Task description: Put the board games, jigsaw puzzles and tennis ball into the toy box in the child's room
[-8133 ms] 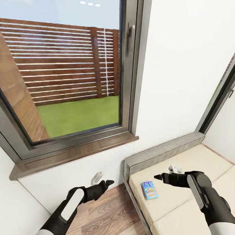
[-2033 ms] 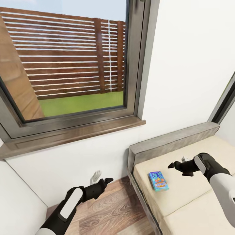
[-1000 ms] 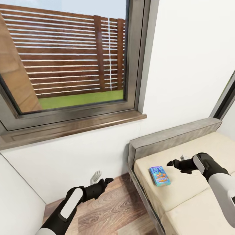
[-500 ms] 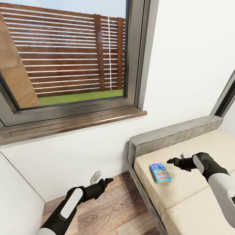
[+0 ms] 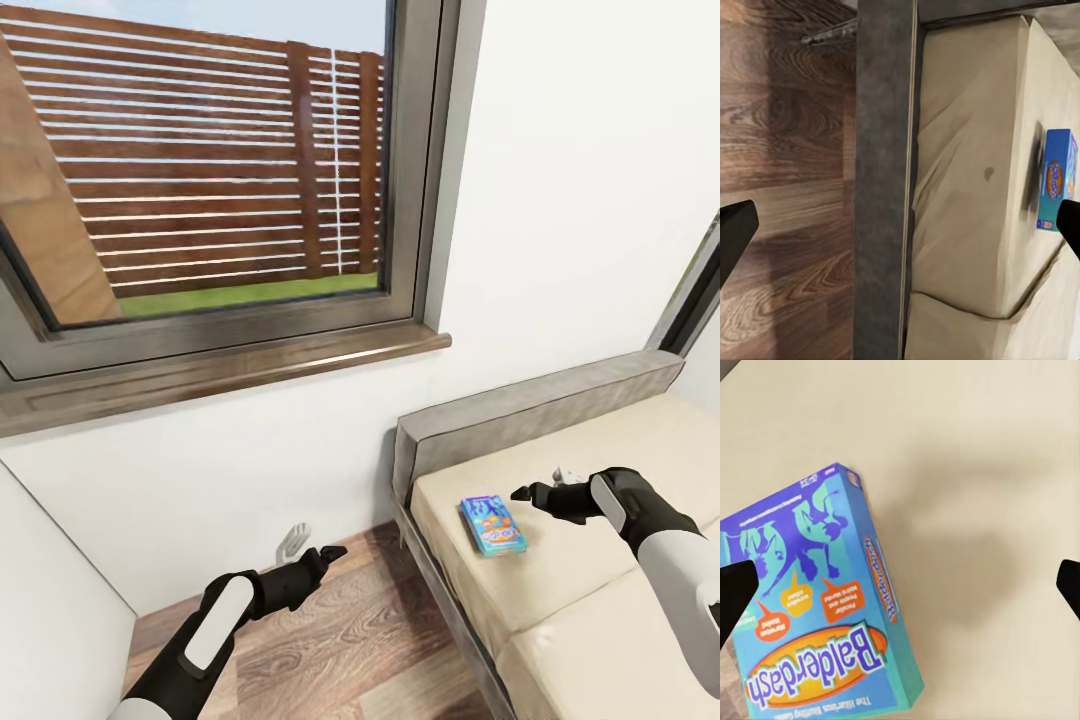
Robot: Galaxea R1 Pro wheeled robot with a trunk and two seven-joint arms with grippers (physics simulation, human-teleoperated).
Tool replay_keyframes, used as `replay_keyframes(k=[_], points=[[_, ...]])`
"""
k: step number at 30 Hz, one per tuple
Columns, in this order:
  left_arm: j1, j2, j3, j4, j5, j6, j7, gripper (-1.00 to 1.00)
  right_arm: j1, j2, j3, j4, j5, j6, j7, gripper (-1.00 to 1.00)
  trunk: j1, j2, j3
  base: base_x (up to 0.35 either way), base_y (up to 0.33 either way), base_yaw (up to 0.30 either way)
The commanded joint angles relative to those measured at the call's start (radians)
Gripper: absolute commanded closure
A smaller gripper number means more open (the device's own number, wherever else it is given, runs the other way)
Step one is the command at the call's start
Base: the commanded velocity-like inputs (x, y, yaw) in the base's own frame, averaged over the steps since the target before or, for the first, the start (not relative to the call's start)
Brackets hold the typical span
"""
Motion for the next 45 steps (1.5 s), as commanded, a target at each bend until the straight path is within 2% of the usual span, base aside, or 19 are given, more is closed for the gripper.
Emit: replay_keyframes(k=[1,12,24,31,45], points=[[0.000,0.000,0.000,0.000,0.003,0.003,0.001,-1.00,0.000,0.000,-0.005,-0.001,0.000,0.006,0.002,-1.00,0.000,0.000,-0.001,0.000,0.000,0.000],[0.000,0.000,0.000,0.000,0.004,0.003,0.008,-1.00,0.000,0.000,-0.004,-0.001,0.000,0.009,0.002,-1.00,0.038,-0.070,-0.032,0.000,0.000,0.000],[0.000,0.001,0.000,0.000,0.004,0.002,0.003,-1.00,0.000,0.000,-0.004,-0.001,0.000,0.013,0.007,-1.00,0.038,-0.070,-0.032,0.000,0.000,0.000],[0.000,0.001,0.001,0.000,0.005,0.001,-0.001,-1.00,0.000,-0.001,-0.004,-0.001,0.001,0.016,0.042,-1.00,0.038,-0.070,-0.032,0.000,0.000,0.012],[0.008,0.002,0.003,0.006,-0.001,-0.006,-0.003,-1.00,0.001,-0.001,-0.003,-0.001,0.002,0.021,0.069,-1.00,0.038,-0.070,-0.032,0.000,0.000,0.135]])
